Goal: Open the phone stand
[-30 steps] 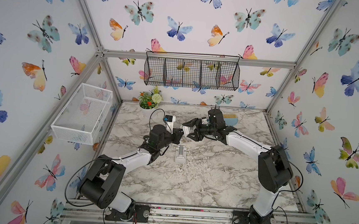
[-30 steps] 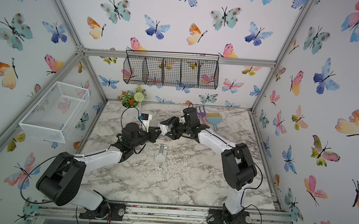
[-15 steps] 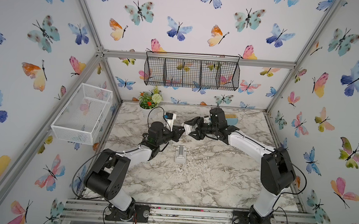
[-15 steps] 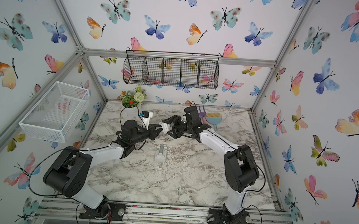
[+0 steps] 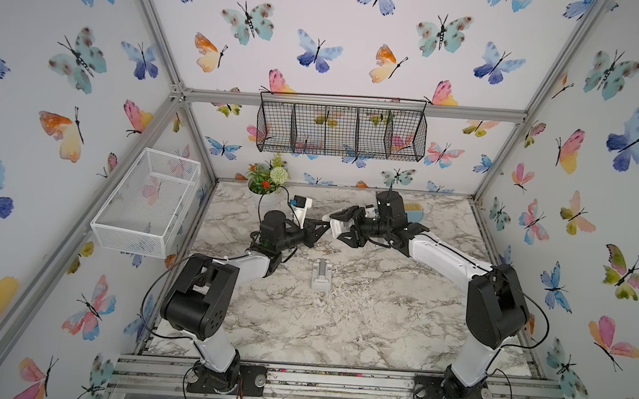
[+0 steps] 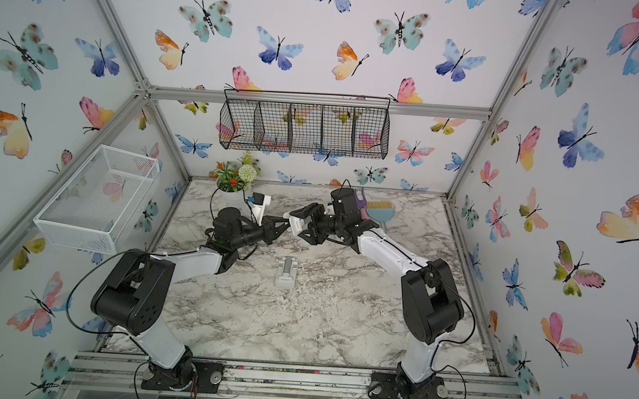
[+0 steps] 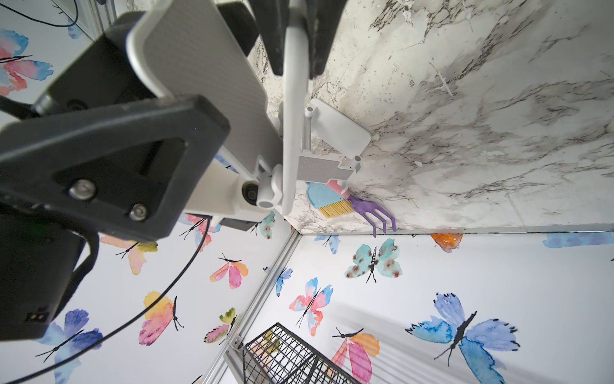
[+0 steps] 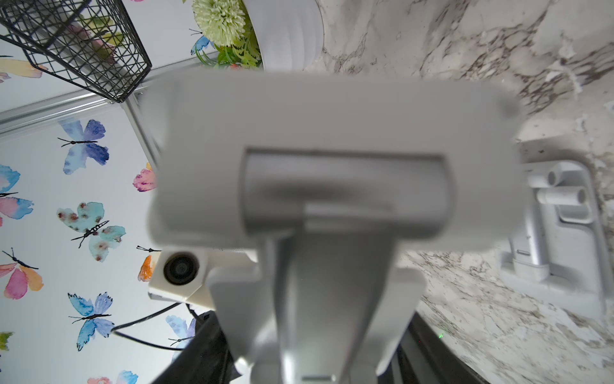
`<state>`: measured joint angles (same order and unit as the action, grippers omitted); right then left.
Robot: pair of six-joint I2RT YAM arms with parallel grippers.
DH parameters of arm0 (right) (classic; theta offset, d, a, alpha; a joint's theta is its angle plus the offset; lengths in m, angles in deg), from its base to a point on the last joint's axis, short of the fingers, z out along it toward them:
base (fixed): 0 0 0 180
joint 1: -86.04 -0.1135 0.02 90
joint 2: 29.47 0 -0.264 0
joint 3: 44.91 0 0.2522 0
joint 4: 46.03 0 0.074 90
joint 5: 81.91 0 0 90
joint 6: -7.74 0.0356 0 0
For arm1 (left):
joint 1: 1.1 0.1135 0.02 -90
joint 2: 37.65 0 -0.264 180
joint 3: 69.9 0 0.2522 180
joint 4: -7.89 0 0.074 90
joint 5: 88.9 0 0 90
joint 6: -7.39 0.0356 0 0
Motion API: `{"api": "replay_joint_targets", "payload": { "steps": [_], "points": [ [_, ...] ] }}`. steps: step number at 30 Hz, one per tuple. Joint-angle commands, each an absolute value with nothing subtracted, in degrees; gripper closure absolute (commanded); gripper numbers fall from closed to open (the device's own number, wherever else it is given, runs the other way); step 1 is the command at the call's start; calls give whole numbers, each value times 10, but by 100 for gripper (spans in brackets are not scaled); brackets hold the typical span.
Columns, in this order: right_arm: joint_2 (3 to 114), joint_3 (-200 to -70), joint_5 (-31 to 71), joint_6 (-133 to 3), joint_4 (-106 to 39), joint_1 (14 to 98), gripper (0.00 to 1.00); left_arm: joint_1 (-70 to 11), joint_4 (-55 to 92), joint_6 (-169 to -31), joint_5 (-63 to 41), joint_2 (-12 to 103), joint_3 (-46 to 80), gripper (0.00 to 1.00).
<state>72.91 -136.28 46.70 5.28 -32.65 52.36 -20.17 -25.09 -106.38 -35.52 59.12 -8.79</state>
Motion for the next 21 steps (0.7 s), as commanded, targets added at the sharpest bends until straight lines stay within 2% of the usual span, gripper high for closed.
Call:
{"api": "replay_joint_targets", "payload": {
  "steps": [1,21],
  "points": [
    [643,-1391,655,51,-306,500,99,-143,-202,-1062,-209,637,-76,100],
    [584,-1376,693,34,-243,539,100,-92,-212,-1049,-241,670,-64,100]
  ]
}}
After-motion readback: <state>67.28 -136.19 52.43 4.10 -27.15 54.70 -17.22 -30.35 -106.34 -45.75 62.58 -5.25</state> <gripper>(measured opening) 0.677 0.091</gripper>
